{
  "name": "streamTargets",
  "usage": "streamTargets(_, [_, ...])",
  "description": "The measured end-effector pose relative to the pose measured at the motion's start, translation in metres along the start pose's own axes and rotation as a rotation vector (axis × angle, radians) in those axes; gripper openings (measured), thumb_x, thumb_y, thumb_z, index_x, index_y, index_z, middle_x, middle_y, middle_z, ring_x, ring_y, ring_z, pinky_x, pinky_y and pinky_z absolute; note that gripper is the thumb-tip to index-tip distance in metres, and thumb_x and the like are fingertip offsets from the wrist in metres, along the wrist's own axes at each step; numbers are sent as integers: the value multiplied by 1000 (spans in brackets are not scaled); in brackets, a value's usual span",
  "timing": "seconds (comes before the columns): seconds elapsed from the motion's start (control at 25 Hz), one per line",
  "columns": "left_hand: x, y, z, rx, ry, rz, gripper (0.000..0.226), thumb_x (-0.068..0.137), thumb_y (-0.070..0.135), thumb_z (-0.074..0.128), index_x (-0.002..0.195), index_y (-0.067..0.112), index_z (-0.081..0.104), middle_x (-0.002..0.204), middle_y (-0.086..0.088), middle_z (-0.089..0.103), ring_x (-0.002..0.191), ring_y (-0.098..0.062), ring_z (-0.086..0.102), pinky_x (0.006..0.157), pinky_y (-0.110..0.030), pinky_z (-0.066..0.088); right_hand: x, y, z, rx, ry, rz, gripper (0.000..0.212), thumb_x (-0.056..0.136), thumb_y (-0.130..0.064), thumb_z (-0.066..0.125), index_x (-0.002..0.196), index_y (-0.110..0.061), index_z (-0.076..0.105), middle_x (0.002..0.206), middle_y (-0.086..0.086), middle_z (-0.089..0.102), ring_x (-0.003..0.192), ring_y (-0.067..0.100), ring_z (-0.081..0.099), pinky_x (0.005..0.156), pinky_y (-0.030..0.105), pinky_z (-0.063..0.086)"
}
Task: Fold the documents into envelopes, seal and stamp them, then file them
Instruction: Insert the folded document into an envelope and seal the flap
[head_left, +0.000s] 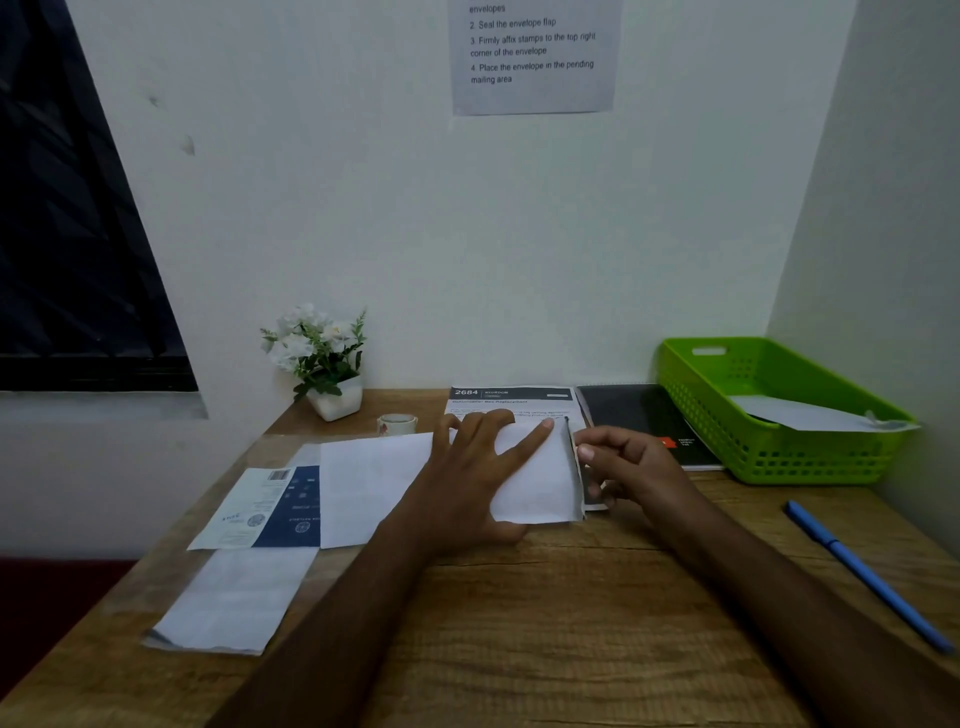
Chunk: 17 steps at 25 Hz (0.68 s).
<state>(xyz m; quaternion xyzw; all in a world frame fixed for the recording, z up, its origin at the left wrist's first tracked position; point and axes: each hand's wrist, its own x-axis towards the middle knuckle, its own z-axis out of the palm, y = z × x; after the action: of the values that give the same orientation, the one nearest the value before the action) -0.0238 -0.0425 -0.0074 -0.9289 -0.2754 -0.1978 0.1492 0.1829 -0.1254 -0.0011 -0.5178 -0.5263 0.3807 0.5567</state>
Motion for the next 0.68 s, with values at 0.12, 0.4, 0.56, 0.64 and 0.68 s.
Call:
streamTargets(0.12, [1, 3, -1, -47, 2, 2, 105, 67, 70, 57, 149, 34, 0, 146, -7, 26, 132, -23, 23, 110, -48, 10, 0, 0, 2, -52, 17, 10, 16, 87, -17, 64, 102, -12, 68, 75, -2, 70, 59, 10, 62, 52, 27, 47])
streamTargets(0.4, [1, 8, 6, -5, 111, 70, 96, 68, 69, 57, 148, 33, 18, 138, -7, 31, 125, -22, 25, 105, -51, 21, -1, 0, 4, -29, 5, -5, 9, 87, -16, 64, 93, -10, 66, 77, 3, 73, 67, 18, 66, 51, 28, 51])
streamTargets(0.56, [0, 3, 5, 83, 225, 51, 89, 69, 69, 50, 146, 29, 29, 130, -8, 39, 120, -22, 35, 98, -52, 32, -7, -3, 10, 73, -253, 111, 22, 91, -5, 57, 112, -12, 63, 95, 13, 75, 78, 29, 73, 60, 26, 59])
streamTargets(0.64, [0, 3, 5, 119, 261, 40, 87, 70, 68, 51, 145, 30, 30, 135, -8, 37, 124, -23, 34, 101, -54, 29, -7, -2, 11, 126, -284, 132, 26, 92, -3, 54, 117, -9, 59, 101, 15, 74, 84, 32, 73, 65, 28, 60])
streamTargets(0.68, [1, 4, 4, 125, 288, 29, 85, 71, 67, 51, 145, 29, 31, 140, -9, 34, 128, -24, 32, 104, -54, 25, -6, -2, 12, 151, -250, 130, 26, 93, -3, 54, 117, -9, 58, 101, 14, 74, 85, 32, 73, 66, 28, 61])
